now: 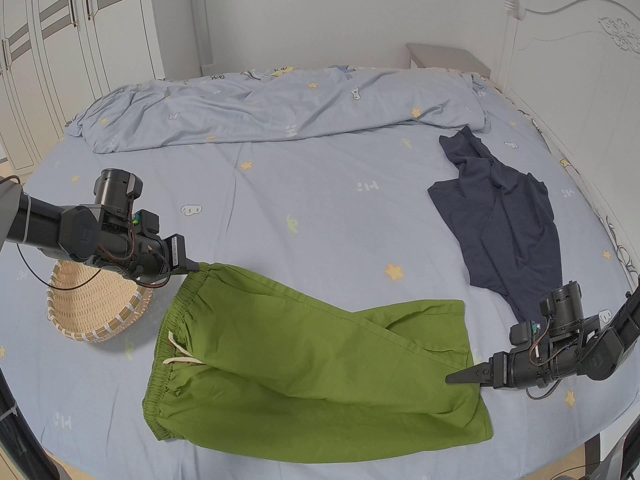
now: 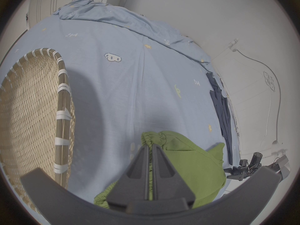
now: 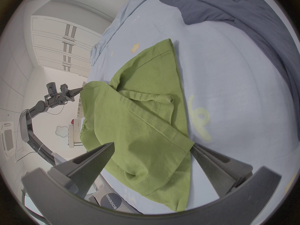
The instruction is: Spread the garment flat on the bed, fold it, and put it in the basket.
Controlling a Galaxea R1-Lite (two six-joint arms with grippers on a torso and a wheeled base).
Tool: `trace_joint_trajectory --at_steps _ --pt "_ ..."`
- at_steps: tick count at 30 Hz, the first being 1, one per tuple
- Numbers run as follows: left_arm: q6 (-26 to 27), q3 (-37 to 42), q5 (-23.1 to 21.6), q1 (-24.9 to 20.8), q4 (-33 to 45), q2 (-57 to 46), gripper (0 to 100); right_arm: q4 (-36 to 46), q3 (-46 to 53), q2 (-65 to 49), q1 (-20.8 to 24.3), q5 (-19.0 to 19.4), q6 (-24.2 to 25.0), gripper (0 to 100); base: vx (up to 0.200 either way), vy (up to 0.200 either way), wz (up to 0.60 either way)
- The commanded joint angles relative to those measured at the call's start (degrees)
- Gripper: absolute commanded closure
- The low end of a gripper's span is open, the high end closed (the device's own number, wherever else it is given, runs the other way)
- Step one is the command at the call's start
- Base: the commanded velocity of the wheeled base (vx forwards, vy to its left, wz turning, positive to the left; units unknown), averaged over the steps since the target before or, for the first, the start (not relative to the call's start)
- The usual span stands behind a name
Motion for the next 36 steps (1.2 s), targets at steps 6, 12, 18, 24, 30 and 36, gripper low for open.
trace_joint_trajectory --at_steps 6,12,18,24,30,36 --pt "0.0 -0.1 0.0 0.0 0.0 -0.1 100 0.0 -0.1 0.6 0.0 0.1 0.0 100 0.000 0.000 0.00" --pt "0.0 -0.1 0.0 0.1 0.0 0.0 100 -1.5 0.1 2.0 -1.3 0.1 -0.1 100 0.000 0.000 0.00" --pt "0.0 -0.1 0.0 0.1 0.0 0.0 100 -1.7 0.1 2.0 -3.5 0.1 -0.3 100 0.000 0.000 0.00" --pt "0.1 -0.2 0.0 0.6 0.0 0.0 100 -1.7 0.3 1.7 -3.4 0.1 -1.0 100 0.000 0.000 0.00" --pt "0.1 -0.1 0.0 0.6 0.0 -0.1 100 -1.6 0.9 1.2 -1.4 -0.4 -2.8 100 0.000 0.000 0.00" --pt "0.1 -0.1 0.0 0.6 0.0 -0.1 100 -1.5 1.6 0.3 1.0 -0.7 -2.9 0 0.000 0.000 0.00"
